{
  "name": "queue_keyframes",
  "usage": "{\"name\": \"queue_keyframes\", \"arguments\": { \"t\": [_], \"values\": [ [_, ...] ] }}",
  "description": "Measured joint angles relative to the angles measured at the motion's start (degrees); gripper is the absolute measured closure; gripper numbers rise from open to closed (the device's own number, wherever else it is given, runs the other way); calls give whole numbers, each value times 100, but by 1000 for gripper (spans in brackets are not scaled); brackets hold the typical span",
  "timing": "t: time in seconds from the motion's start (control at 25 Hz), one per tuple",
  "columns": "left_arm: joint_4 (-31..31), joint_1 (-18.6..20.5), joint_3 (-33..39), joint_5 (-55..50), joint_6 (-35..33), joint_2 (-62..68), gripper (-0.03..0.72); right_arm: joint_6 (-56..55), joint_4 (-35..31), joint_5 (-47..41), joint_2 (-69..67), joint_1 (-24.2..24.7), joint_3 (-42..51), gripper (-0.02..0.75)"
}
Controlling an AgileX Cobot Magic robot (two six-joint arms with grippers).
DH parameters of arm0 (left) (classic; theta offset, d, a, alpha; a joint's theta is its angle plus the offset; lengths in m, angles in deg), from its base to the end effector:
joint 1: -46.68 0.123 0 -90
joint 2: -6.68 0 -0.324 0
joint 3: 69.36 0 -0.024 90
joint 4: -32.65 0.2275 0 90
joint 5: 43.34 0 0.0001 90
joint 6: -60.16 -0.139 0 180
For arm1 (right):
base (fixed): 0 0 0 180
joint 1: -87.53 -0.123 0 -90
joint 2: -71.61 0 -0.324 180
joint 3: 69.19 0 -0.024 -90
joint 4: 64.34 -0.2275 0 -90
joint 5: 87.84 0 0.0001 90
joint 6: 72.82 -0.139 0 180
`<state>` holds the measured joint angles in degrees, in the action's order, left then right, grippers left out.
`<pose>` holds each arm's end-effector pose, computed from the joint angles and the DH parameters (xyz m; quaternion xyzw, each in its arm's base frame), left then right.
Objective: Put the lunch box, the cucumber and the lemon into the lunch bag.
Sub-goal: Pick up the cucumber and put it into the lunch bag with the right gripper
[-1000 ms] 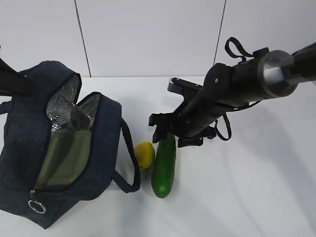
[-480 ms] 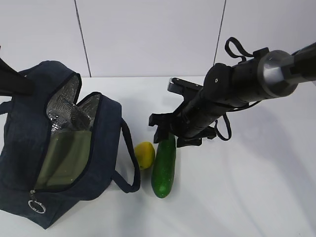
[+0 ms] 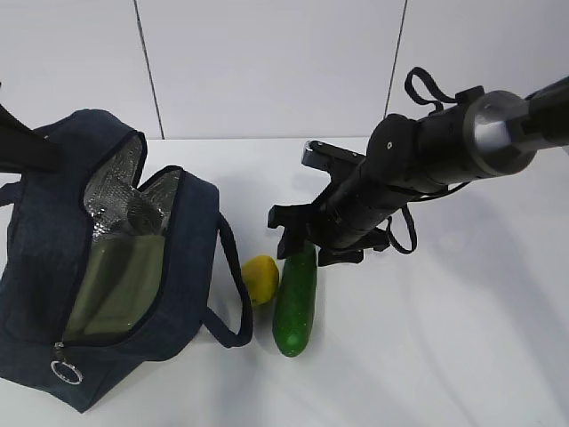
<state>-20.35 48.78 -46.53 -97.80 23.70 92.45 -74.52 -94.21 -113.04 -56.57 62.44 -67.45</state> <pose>0.2573 -0.0810 0.3060 0.0675 0.9057 -0.3315 0.2556 0.3983 0.2191 0.1300 0.0086 0.9653 0.2013 0.1660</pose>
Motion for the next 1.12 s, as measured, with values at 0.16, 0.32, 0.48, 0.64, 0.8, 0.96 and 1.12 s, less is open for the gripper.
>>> {"name": "queue_keyframes", "arguments": {
  "t": [0.16,0.32,0.48,0.64,0.8,0.96,1.12],
  "values": [
    [0,0,0,0,-9,0,687,0,0,-27,-62,0,0,268],
    [-4,0,0,0,-9,0,687,0,12,-82,-95,0,0,268],
    [-4,0,0,0,-9,0,687,0,12,-82,-95,0,0,269],
    [-4,0,0,0,-9,0,687,0,19,-93,-95,0,0,298],
    [-4,0,0,0,-9,0,687,0,19,-128,-95,0,0,331],
    [-4,0,0,0,-9,0,687,0,19,-131,-95,0,0,341],
    [-4,0,0,0,-9,0,687,0,19,-144,-95,0,0,342]
  ]
}}
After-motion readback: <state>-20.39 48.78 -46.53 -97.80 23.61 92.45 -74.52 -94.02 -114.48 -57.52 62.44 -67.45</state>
